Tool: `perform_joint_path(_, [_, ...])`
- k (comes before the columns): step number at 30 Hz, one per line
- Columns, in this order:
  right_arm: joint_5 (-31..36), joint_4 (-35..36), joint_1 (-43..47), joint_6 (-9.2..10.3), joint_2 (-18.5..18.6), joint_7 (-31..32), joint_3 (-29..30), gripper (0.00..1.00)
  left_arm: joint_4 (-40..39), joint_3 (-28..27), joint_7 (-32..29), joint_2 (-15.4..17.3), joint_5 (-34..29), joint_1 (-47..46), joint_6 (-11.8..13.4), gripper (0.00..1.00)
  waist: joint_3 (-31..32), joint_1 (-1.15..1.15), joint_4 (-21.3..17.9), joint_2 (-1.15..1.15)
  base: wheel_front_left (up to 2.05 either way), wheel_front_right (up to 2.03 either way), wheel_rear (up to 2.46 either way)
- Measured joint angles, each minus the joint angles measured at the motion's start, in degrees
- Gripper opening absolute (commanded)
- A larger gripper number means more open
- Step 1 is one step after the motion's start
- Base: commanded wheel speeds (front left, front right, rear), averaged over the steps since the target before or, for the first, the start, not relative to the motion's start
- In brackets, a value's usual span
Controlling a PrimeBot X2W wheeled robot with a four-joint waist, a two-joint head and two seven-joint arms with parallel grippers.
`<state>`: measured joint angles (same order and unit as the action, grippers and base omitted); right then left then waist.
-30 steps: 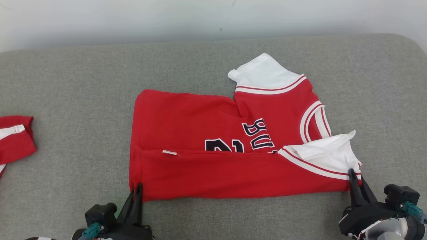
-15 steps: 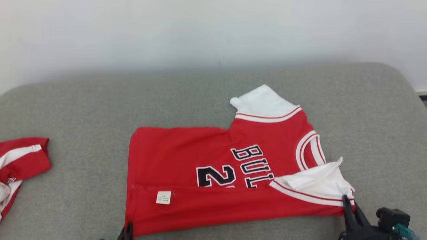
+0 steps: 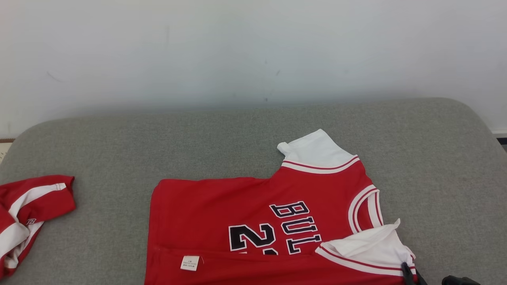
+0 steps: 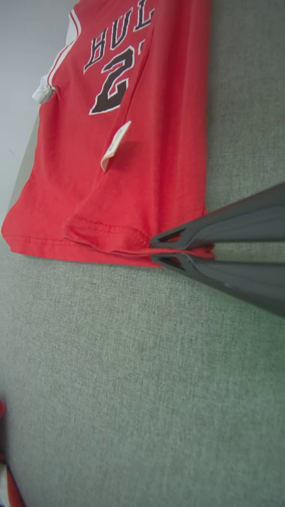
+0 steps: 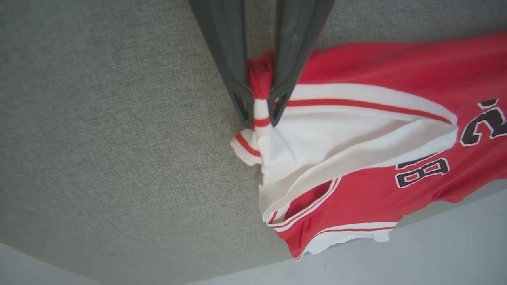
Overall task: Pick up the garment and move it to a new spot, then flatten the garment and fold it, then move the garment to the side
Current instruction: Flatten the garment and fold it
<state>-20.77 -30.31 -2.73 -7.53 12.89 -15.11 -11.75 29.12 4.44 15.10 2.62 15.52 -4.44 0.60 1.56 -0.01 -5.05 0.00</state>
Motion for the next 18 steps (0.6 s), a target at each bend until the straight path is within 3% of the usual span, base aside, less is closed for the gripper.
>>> perform_joint_path(1, [-0.2, -0.2, 0.0, 0.00, 0.0, 0.0, -0.1, 0.00, 0.2, 0.1, 0.0, 0.0, 0.0, 0.1, 0.0, 0.00, 0.0, 0.00, 0.1, 0.00, 0.00, 0.00, 0.00])
perform_joint_path(2, [-0.3, -0.3, 0.0, 0.00, 0.0, 0.0, -0.1, 0.12, 0.3, 0.3, 0.0, 0.0, 0.1, 0.3, 0.0, 0.04, -0.1, 0.00, 0.1, 0.00, 0.00, 0.00, 0.00])
perform_joint_path(3, [-0.4, -0.5, -0.1, 0.00, 0.0, 0.0, -0.1, 0.85, 0.5, 0.5, 0.0, 0.0, 0.3, 0.5, 0.0, 0.55, -0.1, 0.00, 0.1, 0.00, 0.00, 0.00, 0.00])
perform_joint_path(4, [-0.4, -0.7, -0.2, 0.00, 0.0, 0.0, 0.0, 1.00, 0.6, 0.7, 0.0, 0.0, 0.3, 0.5, 0.0, 1.00, -0.3, 0.00, 0.1, 0.00, 0.00, 0.00, 0.00])
perform_joint_path(11, [3.1, 3.9, -1.3, 0.00, 0.1, 0.0, 1.8, 1.00, -1.1, 1.3, 0.0, 0.2, -0.5, -0.2, 1.0, 1.00, -1.5, 0.00, 0.2, 0.01, 0.00, 0.00, 0.00])
perform_joint_path(18, [4.6, 7.8, 0.4, 0.00, 0.4, 0.0, -3.0, 1.00, -1.9, 1.8, 0.0, 0.2, -0.9, -0.2, 1.5, 1.00, -1.8, 0.00, 0.5, 0.01, 0.00, 0.00, 0.00])
